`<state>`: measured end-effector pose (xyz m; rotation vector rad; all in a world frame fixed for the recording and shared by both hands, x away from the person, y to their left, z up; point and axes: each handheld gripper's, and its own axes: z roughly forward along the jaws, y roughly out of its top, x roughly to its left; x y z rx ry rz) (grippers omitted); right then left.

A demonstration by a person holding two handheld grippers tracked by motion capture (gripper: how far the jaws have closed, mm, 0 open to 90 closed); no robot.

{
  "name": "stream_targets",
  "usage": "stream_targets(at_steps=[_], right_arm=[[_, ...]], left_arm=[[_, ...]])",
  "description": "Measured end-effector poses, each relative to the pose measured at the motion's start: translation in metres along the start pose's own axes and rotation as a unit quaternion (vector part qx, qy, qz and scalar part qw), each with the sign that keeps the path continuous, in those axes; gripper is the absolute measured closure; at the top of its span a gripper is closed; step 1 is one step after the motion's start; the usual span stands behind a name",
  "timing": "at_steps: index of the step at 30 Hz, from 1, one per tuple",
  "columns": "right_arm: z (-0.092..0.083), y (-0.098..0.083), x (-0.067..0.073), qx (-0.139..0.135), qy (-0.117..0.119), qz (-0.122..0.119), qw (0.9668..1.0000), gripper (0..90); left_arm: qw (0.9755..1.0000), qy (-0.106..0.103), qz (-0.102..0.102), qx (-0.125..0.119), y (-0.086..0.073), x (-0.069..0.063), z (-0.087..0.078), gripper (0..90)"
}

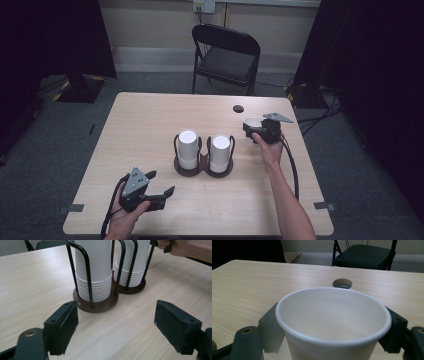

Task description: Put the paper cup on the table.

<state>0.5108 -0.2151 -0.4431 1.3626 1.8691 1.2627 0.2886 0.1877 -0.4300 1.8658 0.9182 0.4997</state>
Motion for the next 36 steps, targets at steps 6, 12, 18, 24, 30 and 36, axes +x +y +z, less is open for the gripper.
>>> stream_targets(at_steps=[6, 12, 18, 24, 30, 36], right_arm=[[0.014, -0.008, 0.0, 0.018, -0.008, -0.006, 0.9998, 21.4], [0.02, -0.012, 0.0, 0.011, -0.01, -0.008, 0.9999, 21.0], [0.02, -0.014, 0.003, 0.0, -0.013, -0.014, 0.9998, 21.0], [0.017, -0.016, 0.004, 0.002, -0.009, -0.021, 0.9997, 20.7], [0.005, -0.023, 0.004, 0.005, -0.005, -0.03, 0.9995, 20.6], [-0.004, -0.03, 0.004, 0.017, -0.003, -0.043, 0.999, 21.2]], left_arm=[[1.0, 0.0, -0.002, -0.002, 0.0, 0.001, -0.001, 19.2], [1.0, 0.004, -0.005, -0.003, -0.001, 0.003, -0.002, 19.7], [1.0, 0.004, -0.003, -0.005, -0.001, 0.003, -0.004, 19.7], [1.0, 0.004, -0.002, -0.005, -0.001, 0.002, -0.004, 19.9], [1.0, 0.004, 0.0, -0.005, -0.001, 0.002, -0.004, 20.1], [1.0, 0.003, 0.005, -0.004, 0.0, 0.0, -0.003, 20.4]])
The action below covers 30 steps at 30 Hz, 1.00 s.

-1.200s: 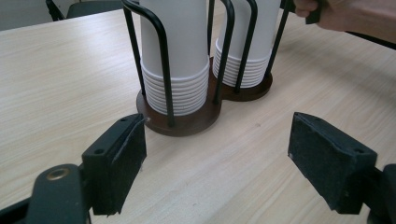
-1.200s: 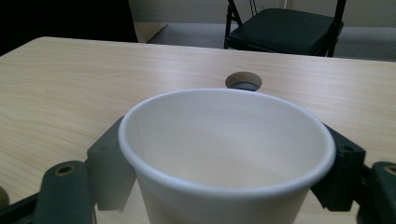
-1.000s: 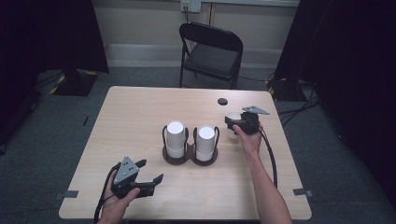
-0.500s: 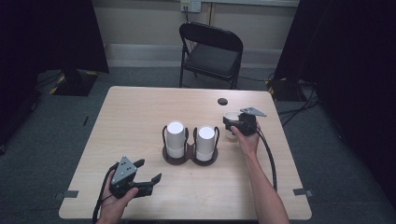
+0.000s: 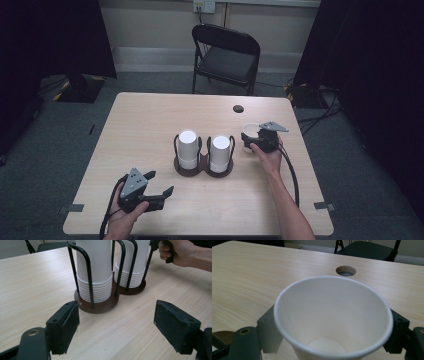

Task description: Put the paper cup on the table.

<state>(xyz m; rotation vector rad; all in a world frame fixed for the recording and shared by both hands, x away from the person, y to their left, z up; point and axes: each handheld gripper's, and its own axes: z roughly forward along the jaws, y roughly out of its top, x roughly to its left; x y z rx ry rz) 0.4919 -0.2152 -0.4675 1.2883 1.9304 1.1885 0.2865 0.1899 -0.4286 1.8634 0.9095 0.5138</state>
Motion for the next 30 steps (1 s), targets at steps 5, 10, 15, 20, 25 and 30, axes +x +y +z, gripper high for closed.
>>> stream_targets(at_steps=[5, 10, 15, 20, 25, 30], right_arm=[[-0.002, -0.003, -0.001, 0.006, 0.001, 0.0, 1.0, 20.8], [0.003, -0.005, 0.001, 0.018, 0.01, 0.0, 0.9998, 17.2], [0.005, -0.009, 0.0, 0.029, 0.011, 0.01, 0.9995, 15.1], [0.001, -0.011, 0.0, 0.032, 0.015, 0.015, 0.9993, 14.3], [-0.005, -0.018, -0.004, 0.042, 0.014, 0.022, 0.9988, 14.1], [-0.014, -0.023, -0.006, 0.05, 0.016, 0.015, 0.9985, 14.1]], left_arm=[[1.0, 0.0, -0.001, -0.001, 0.0, 0.0, 0.001, 20.5], [1.0, 0.001, -0.001, -0.001, 0.0, 0.002, 0.0, 20.5], [1.0, 0.002, -0.005, -0.003, 0.0, 0.003, -0.001, 20.4], [1.0, 0.003, -0.006, -0.004, 0.0, 0.004, -0.001, 20.2], [1.0, 0.003, -0.006, -0.005, 0.0, 0.004, -0.001, 20.1], [1.0, 0.004, -0.005, -0.004, 0.0, 0.004, 0.0, 20.1]])
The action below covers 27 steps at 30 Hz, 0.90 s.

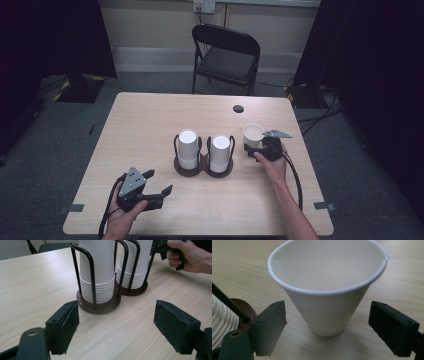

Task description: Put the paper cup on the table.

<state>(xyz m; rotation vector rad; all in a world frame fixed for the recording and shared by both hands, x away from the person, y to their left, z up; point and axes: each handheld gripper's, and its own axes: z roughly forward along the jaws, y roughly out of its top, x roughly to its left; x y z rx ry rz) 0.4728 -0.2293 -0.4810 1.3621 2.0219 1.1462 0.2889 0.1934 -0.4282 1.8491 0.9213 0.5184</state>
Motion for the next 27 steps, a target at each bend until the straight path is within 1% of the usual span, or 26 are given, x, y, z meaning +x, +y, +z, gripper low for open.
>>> stream_targets(at_steps=[4, 7, 11, 12, 13, 15, 18, 19, 22, 27], right_arm=[[-0.008, -0.003, -0.001, -0.003, 0.005, 0.009, 0.9999, 14.4], [-0.013, -0.005, -0.001, -0.001, 0.004, 0.004, 1.0, 14.5], [-0.023, -0.007, 0.0, 0.002, 0.007, 0.007, 1.0, 15.0], [-0.025, -0.007, 0.0, 0.002, 0.007, 0.006, 1.0, 15.1], [-0.028, -0.006, 0.0, 0.0, 0.007, 0.005, 1.0, 15.2], [-0.034, -0.007, -0.001, -0.002, 0.009, 0.01, 0.9999, 15.2], [-0.043, -0.007, -0.003, -0.004, 0.007, 0.009, 0.9999, 15.5], [-0.046, -0.007, -0.003, -0.004, 0.007, 0.011, 0.9999, 15.5], [-0.056, -0.007, -0.005, -0.009, 0.006, 0.018, 0.9998, 15.8], [-0.073, -0.008, -0.004, -0.019, 0.01, 0.02, 0.9996, 16.5]], left_arm=[[1.0, 0.001, -0.002, 0.002, 0.0, 0.001, 0.001, 19.9], [1.0, 0.004, -0.004, 0.005, 0.0, 0.003, 0.001, 19.8], [0.9999, 0.008, -0.011, 0.004, 0.0, 0.005, 0.0, 19.7], [0.9999, 0.01, -0.008, 0.004, 0.0, 0.006, 0.0, 19.7], [0.9999, 0.011, -0.011, 0.004, 0.0, 0.007, 0.0, 19.6], [0.9999, 0.013, -0.011, 0.003, 0.0, 0.008, 0.0, 19.3], [0.9998, 0.016, -0.013, 0.004, -0.001, 0.009, 0.0, 18.9], [0.9997, 0.019, -0.016, 0.003, -0.001, 0.009, 0.0, 18.9], [0.9995, 0.023, -0.019, 0.004, -0.002, 0.011, 0.001, 18.8], [0.9994, 0.027, -0.019, 0.01, -0.002, 0.012, 0.001, 18.5]])
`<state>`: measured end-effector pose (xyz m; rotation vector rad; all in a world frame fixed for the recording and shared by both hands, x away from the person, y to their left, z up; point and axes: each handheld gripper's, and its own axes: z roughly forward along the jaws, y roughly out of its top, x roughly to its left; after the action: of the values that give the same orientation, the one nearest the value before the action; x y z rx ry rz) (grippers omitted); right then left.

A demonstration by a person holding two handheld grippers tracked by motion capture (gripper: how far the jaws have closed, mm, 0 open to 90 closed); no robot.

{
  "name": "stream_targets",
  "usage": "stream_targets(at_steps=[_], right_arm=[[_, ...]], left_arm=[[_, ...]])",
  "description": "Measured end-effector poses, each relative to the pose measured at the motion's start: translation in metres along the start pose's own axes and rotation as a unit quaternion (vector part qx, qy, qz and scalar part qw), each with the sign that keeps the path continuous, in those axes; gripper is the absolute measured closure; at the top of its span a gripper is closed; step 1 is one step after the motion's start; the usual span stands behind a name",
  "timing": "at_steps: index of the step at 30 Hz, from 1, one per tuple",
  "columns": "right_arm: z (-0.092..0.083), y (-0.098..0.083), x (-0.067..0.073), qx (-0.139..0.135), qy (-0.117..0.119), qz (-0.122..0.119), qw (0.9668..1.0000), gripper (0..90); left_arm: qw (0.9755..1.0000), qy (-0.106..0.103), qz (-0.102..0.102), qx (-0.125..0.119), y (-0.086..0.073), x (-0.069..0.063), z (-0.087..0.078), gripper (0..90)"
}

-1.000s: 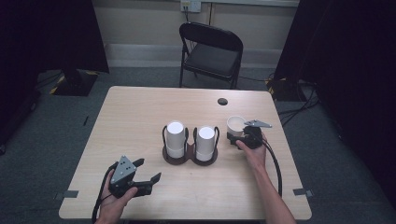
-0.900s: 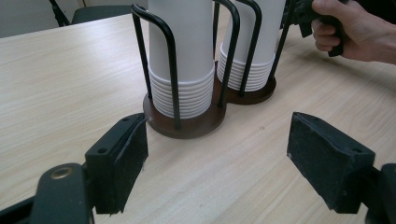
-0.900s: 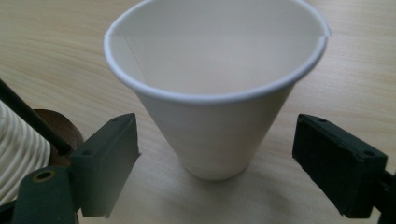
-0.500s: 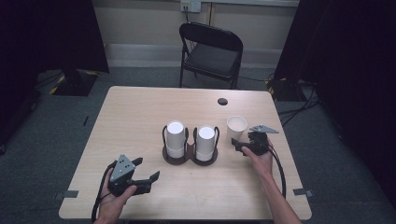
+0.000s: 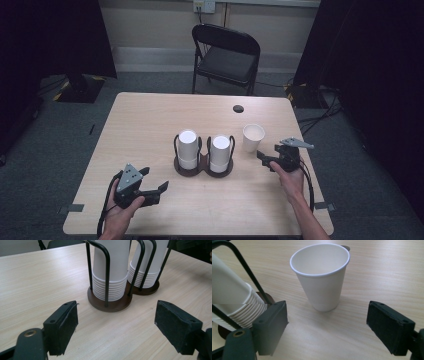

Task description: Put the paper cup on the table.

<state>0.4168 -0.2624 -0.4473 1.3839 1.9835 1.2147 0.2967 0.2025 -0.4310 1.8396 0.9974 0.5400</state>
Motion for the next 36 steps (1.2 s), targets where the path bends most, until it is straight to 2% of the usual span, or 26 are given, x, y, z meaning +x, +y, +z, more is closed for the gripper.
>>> stream_targets(at_steps=[9, 19, 30, 36], right_arm=[[-0.031, -0.005, 0.006, -0.007, -0.01, -0.013, 0.9998, 16.8], [-0.066, -0.011, 0.024, -0.021, -0.014, -0.021, 0.9995, 16.2], [-0.088, -0.026, 0.056, -0.014, -0.009, -0.043, 0.9989, 16.2], [-0.093, -0.039, 0.073, -0.01, 0.004, -0.047, 0.9989, 16.2]], left_arm=[[0.9999, 0.006, -0.008, 0.008, -0.001, 0.003, 0.001, 18.5], [0.9997, 0.014, -0.013, 0.017, -0.001, 0.004, 0.001, 17.8], [0.9992, 0.026, -0.019, 0.023, -0.001, 0.003, 0.001, 16.2], [0.9988, 0.033, -0.02, 0.03, -0.002, 0.003, 0.001, 15.9]])
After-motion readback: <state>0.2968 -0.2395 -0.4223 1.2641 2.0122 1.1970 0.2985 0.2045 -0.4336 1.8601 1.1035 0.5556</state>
